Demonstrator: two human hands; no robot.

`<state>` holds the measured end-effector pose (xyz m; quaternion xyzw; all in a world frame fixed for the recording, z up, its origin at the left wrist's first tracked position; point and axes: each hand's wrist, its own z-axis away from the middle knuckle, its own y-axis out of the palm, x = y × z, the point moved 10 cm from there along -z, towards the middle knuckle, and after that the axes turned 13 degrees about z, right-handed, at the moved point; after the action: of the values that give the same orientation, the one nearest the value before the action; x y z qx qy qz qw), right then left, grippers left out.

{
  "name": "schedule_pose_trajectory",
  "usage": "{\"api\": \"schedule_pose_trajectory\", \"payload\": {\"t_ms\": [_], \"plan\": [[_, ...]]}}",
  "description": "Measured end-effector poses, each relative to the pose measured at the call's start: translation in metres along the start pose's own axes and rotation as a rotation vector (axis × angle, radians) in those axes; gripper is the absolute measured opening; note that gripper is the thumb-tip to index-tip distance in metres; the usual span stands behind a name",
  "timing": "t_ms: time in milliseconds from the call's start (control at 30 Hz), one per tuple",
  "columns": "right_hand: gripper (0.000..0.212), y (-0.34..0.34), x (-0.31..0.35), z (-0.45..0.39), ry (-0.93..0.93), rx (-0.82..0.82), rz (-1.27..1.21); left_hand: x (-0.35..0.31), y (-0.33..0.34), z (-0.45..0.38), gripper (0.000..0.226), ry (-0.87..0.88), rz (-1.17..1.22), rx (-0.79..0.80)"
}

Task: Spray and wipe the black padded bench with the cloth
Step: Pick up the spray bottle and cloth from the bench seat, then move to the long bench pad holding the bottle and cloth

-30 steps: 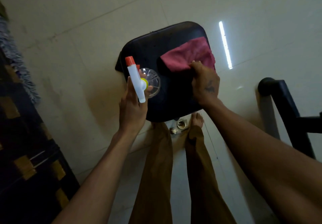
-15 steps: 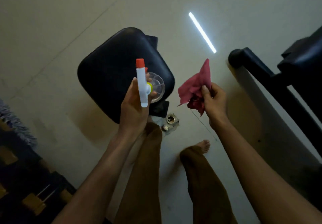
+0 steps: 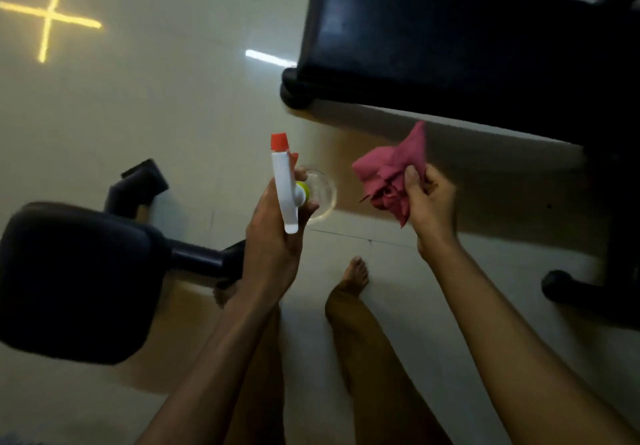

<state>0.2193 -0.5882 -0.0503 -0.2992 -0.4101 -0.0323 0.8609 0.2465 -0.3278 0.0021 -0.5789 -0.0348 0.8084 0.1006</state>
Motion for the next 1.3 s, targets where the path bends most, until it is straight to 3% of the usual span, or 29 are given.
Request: {"api": "schedule_pose_trajectory", "payload": {"t_ms": [333,600,667,733,867,933,1000,1067,1233,1300], "plan": [[0.018,-0.193,-0.039,-0.119,0.025,-0.308,0.044,-0.06,0.231,-0.055,0.021,0.012,-0.077,0.291],[0.019,-0.29,0.0,-0.234,-0.067,-0.412,0.289,-0.111,0.33,-0.153,0.043,0.109,-0.124,0.362],[0.017,-0.315,0.011,-0.26,-0.08,-0.464,0.358,-0.122,0.353,-0.177,0.039,0.094,-0.112,0.4],[0.021,-0.321,0.021,-0.288,-0.094,-0.452,0.462,-0.129,0.371,-0.201,0.037,0.114,-0.106,0.409],[0.026,-0.298,0.011,-0.321,-0.114,-0.328,0.749,-0.134,0.398,-0.227,0.065,0.078,-0.113,0.425],[0.036,-0.266,-0.008,-0.334,-0.122,-0.179,0.856,-0.128,0.406,-0.237,0.054,0.074,-0.144,0.43],[0.054,-0.225,-0.046,-0.342,-0.072,0.088,0.996,-0.121,0.409,-0.245,0.042,0.082,-0.188,0.418],[0.063,-0.211,-0.066,-0.341,-0.031,0.182,0.988,-0.117,0.409,-0.251,0.043,0.071,-0.219,0.41],[0.046,-0.268,-0.033,-0.35,-0.047,-0.219,0.727,-0.111,0.413,-0.25,0.043,0.079,-0.237,0.461],[0.052,-0.283,-0.026,-0.37,-0.045,-0.227,0.762,-0.11,0.416,-0.248,0.039,0.072,-0.247,0.451]]}}
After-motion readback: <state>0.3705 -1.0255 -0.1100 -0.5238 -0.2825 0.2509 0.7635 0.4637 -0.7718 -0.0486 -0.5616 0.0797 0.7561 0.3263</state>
